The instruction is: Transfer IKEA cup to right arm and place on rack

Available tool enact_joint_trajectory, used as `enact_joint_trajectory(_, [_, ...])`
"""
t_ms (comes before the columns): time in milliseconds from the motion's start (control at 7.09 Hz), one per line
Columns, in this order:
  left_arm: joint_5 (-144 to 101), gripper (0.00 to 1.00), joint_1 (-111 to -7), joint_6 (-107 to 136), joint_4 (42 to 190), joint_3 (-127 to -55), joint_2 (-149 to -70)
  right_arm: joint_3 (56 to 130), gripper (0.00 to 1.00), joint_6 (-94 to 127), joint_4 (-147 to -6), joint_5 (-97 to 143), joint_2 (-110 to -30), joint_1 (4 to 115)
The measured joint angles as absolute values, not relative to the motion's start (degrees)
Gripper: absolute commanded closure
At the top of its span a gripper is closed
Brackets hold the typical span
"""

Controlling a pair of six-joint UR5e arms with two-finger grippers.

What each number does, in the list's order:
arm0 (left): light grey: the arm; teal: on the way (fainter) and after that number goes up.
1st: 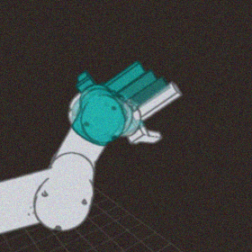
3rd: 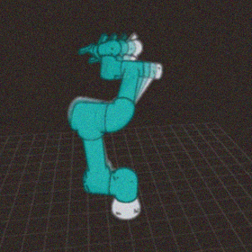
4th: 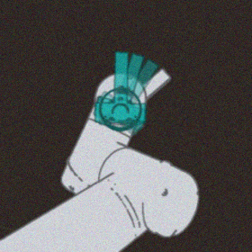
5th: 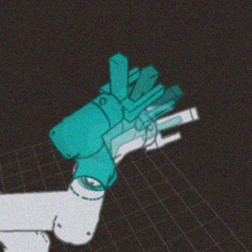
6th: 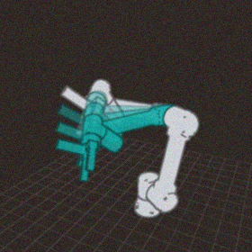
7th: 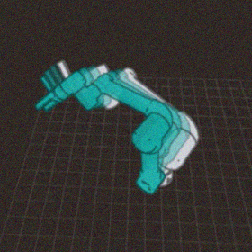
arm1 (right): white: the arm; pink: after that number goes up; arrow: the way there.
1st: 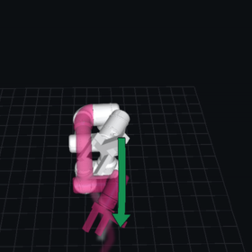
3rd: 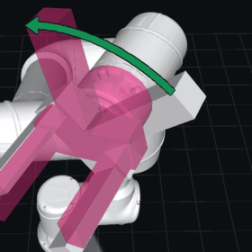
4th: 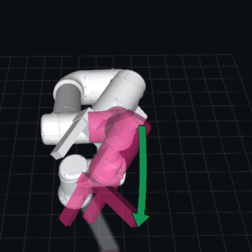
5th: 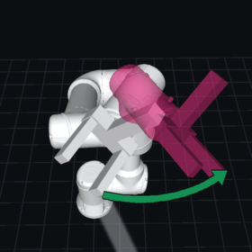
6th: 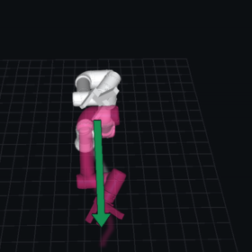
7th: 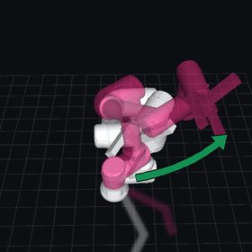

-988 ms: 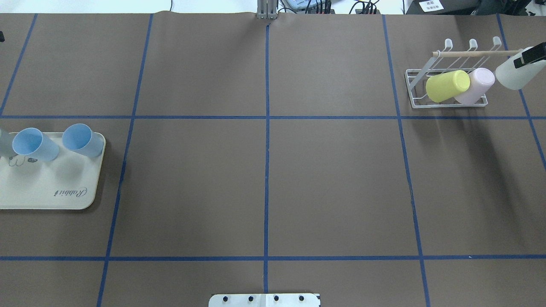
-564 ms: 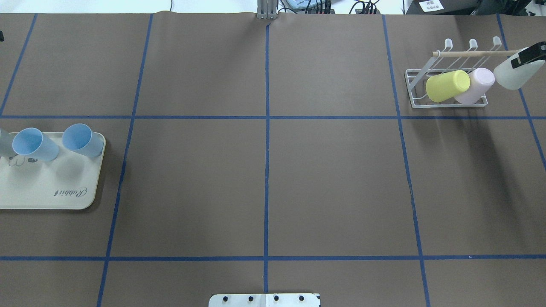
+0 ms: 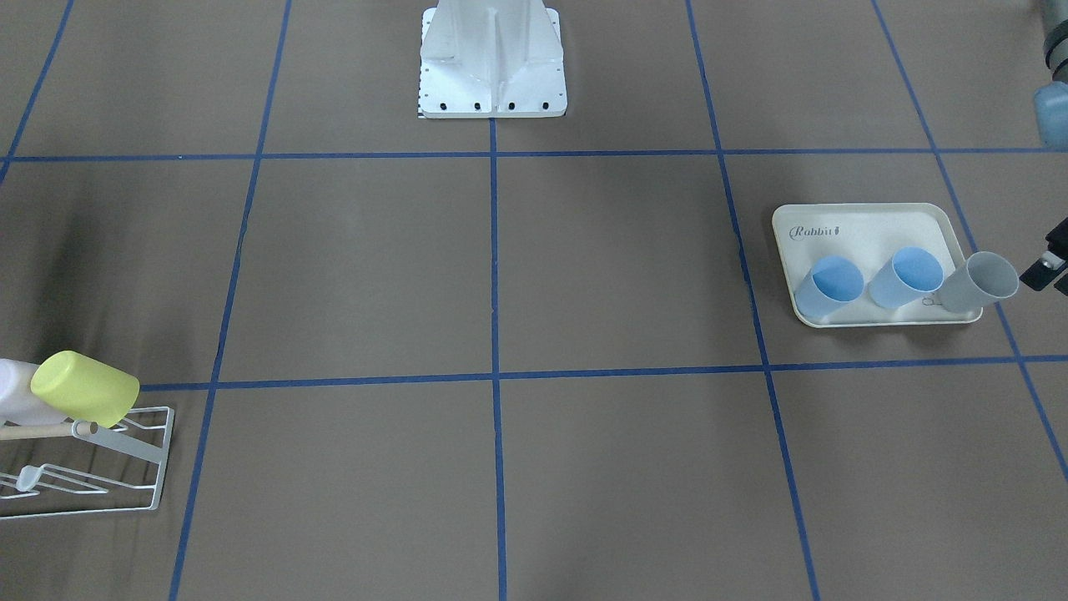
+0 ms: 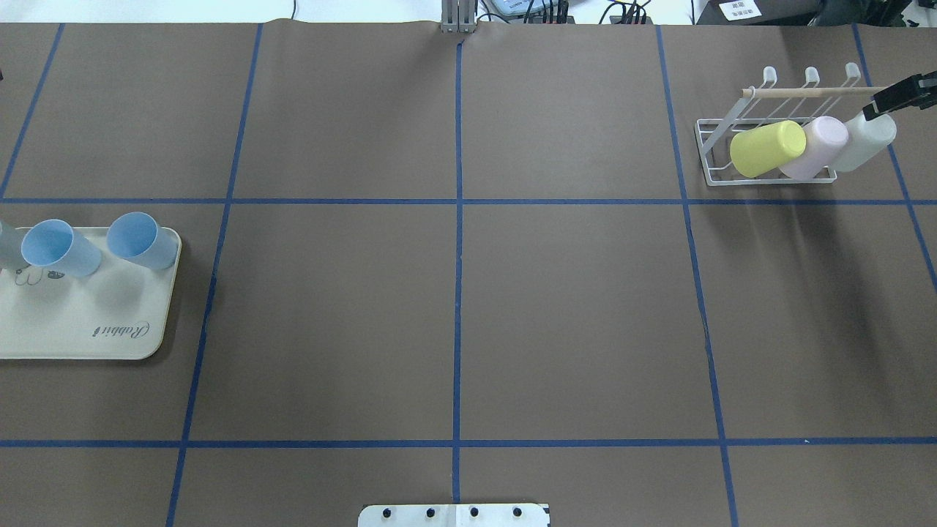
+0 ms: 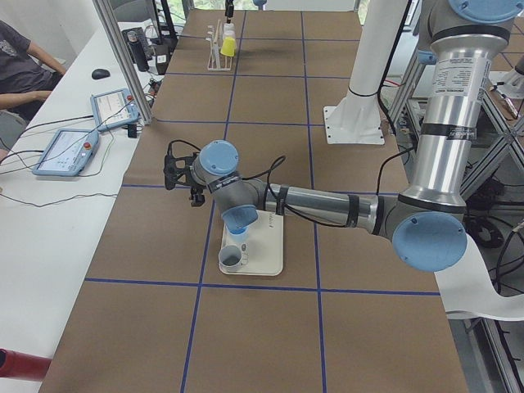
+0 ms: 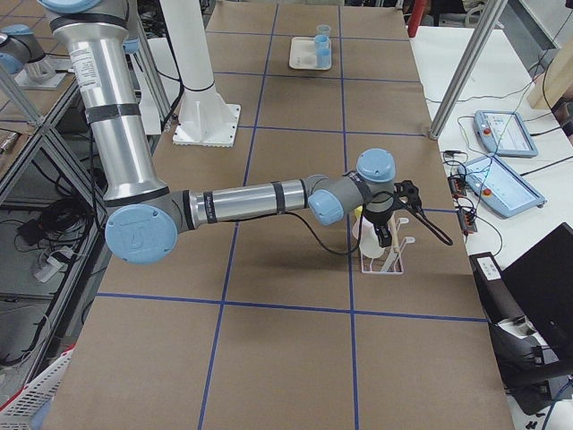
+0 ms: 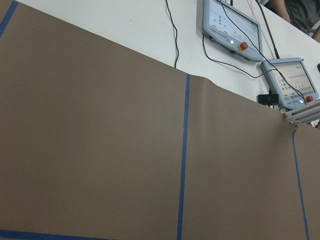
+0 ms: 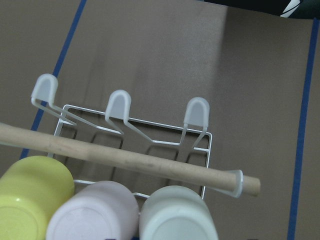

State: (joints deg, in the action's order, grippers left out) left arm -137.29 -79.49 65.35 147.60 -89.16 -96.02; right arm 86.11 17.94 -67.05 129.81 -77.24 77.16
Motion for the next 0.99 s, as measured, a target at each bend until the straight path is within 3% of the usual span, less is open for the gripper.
enact_joint_trajectory(564, [-130.2,0.00,-78.8,49.0,145.0,-88.7,-89.5,87.6,0.01,18.1,-68.3,130.5,-77.3,77.5])
enact_joint_trajectory(988, [-126.6,0.00,-78.2,40.2,136.7,-88.6,-86.9,97.3,0.01,18.1,-80.1,130.9,-80.3,77.6])
